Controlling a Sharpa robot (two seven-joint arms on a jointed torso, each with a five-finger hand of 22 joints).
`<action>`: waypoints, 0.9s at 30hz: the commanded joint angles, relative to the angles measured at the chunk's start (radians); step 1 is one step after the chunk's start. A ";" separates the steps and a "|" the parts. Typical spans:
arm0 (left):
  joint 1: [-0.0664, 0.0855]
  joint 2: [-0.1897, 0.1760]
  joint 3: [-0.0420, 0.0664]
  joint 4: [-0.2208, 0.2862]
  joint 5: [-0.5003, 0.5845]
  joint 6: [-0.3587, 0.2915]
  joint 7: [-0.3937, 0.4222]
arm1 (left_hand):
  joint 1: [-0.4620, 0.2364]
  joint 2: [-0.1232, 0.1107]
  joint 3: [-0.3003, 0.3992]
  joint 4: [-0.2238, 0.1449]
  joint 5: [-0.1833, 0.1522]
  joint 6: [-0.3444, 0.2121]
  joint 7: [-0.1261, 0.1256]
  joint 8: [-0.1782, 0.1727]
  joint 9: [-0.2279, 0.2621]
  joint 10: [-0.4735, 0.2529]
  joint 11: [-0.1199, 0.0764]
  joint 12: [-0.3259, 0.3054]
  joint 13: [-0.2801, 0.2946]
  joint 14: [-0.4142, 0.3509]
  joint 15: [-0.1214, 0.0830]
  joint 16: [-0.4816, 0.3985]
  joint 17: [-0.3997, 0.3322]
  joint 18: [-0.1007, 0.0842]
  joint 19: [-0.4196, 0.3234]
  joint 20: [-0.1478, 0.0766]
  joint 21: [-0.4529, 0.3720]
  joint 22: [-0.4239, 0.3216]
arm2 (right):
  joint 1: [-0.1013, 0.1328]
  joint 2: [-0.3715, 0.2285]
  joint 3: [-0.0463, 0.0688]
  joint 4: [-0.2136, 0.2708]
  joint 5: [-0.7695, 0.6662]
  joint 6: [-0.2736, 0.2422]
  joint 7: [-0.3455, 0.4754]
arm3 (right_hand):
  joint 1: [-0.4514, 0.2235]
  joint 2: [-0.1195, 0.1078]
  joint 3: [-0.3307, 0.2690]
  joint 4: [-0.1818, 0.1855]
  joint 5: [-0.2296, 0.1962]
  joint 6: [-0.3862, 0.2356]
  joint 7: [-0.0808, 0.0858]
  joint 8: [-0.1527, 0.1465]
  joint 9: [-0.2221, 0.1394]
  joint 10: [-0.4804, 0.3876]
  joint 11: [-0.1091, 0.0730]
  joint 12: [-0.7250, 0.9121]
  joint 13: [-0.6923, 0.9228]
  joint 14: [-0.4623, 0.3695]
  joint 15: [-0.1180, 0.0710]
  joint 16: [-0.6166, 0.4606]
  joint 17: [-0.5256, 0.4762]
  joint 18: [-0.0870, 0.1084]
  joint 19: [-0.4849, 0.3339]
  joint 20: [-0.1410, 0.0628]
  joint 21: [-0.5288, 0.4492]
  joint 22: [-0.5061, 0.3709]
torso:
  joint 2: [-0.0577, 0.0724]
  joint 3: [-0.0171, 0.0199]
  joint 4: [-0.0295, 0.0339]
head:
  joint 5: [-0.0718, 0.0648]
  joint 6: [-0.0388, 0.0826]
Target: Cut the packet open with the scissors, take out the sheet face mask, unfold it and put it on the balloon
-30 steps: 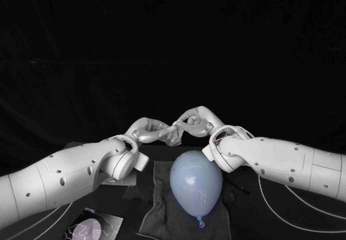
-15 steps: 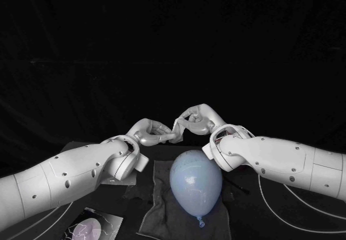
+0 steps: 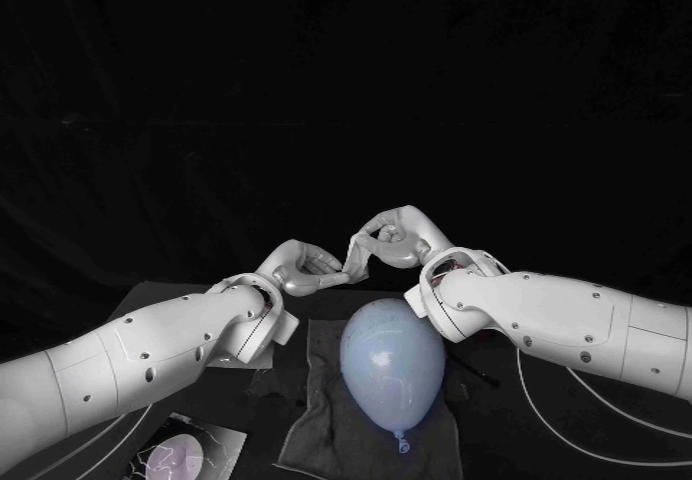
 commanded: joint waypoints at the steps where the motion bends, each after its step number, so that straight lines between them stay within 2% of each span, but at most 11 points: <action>1: -0.001 0.005 0.001 -0.002 -0.042 -0.020 -0.003 | 0.023 0.007 0.003 -0.005 -0.004 0.009 -0.005 0.007 0.002 -0.003 -0.005 0.000 -0.002 0.001 0.005 0.006 -0.001 0.001 0.009 0.001 -0.007 -0.002 | 0.001 0.000 0.001 0.002 0.001 -0.008 0.004 | 0.002 0.004 0.010 -0.005 0.002 0.008 -0.002 0.010 0.002 0.007 -0.001 0.004 0.001 0.095 -0.006 0.005 0.244 -0.010 0.085 -0.006 0.005 0.249 | -0.001 -0.0003 -0.0002 | 0.001 -0.002; 7: -0.002 0.010 0.001 -0.006 -0.044 -0.020 -0.004 | 0.039 0.017 0.008 -0.002 -0.004 0.019 -0.008 0.011 0.002 0.008 -0.010 0.003 -0.004 0.011 0.001 0.011 -0.002 0.003 0.016 0.000 -0.005 -0.001 | 0.001 0.001 0.001 0.003 0.003 -0.007 0.004 | 0.001 0.004 0.014 -0.008 0.002 0.008 -0.002 0.011 0.002 0.008 -0.001 0.003 0.001 0.096 -0.006 0.006 0.246 -0.011 0.086 -0.006 0.007 0.249 | -0.001 -0.0001 0.0004 | 0.002 -0.002; 10: -0.002 0.012 0.001 -0.005 -0.036 -0.023 0.003 | 0.051 0.032 0.016 0.004 -0.004 0.039 -0.018 0.019 0.002 0.021 -0.016 0.004 -0.006 0.018 -0.004 0.013 -0.003 0.005 0.020 0.000 -0.004 -0.001 | 0.001 0.001 0.001 0.003 0.003 -0.005 0.004 | 0.001 0.004 0.015 -0.009 0.002 0.008 -0.002 0.011 0.002 0.009 -0.001 0.003 0.002 0.096 -0.006 0.007 0.246 -0.011 0.086 -0.006 0.008 0.250 | -0.001 0.0001 -0.0002 | 0.001 -0.002; 15: -0.003 0.013 0.001 -0.004 0.000 -0.029 0.024 | 0.072 0.078 0.051 0.017 -0.003 0.079 -0.039 0.022 -0.008 0.060 -0.031 -0.014 -0.022 0.042 -0.018 0.012 -0.008 0.009 0.028 0.000 -0.001 -0.001 | 0.001 0.001 0.001 0.003 0.003 -0.002 0.002 | 0.000 0.003 0.016 -0.010 0.002 0.008 -0.002 0.012 0.003 0.010 -0.001 0.004 0.003 0.096 -0.006 0.007 0.247 -0.012 0.087 -0.007 0.009 0.250 | -0.001 0.0001 -0.0003 | 0.001 -0.002; 16: -0.003 0.013 0.001 -0.002 0.011 -0.030 0.029 | 0.061 0.100 0.066 0.018 -0.004 0.092 -0.044 0.019 -0.014 0.077 -0.036 -0.028 -0.032 0.051 -0.022 0.008 -0.011 0.010 0.029 0.000 -0.001 -0.001 | 0.001 0.001 0.001 0.003 0.003 -0.001 0.001 | 0.000 0.003 0.016 -0.010 0.002 0.008 -0.002 0.012 0.003 0.010 -0.001 0.004 0.003 0.096 -0.006 0.007 0.247 -0.012 0.087 -0.007 0.009 0.250 | -0.001 -0.0001 -0.0001 | 0.001 -0.002; 22: -0.003 0.015 0.001 0.007 0.053 -0.043 0.059 | 0.027 0.104 0.102 0.018 -0.003 0.113 -0.045 -0.016 -0.047 0.127 -0.042 -0.092 -0.070 0.081 -0.030 -0.014 -0.025 0.011 0.031 0.000 -0.002 -0.002 | 0.001 0.001 0.001 0.000 0.003 0.006 -0.008 | -0.001 0.003 0.019 -0.011 0.002 0.008 -0.002 0.012 0.003 0.010 -0.001 0.003 0.003 0.097 -0.006 0.007 0.247 -0.012 0.087 -0.007 0.009 0.250 | -0.001 -0.0005 -0.0005 | 0.001 -0.002; 27: -0.003 0.016 0.001 0.010 0.073 -0.050 0.077 | 0.032 0.111 0.141 0.016 -0.004 0.127 -0.046 -0.031 -0.063 0.154 -0.047 -0.121 -0.086 0.096 -0.035 -0.026 -0.031 0.013 0.034 -0.001 -0.002 -0.003 | 0.001 0.001 0.001 0.000 0.003 0.009 -0.013 | -0.001 0.003 0.020 -0.012 0.002 0.008 -0.002 0.012 0.003 0.011 -0.001 0.003 0.003 0.097 -0.006 0.007 0.248 -0.012 0.087 -0.007 0.010 0.250 | -0.001 0.0000 0.0000 | 0.002 -0.003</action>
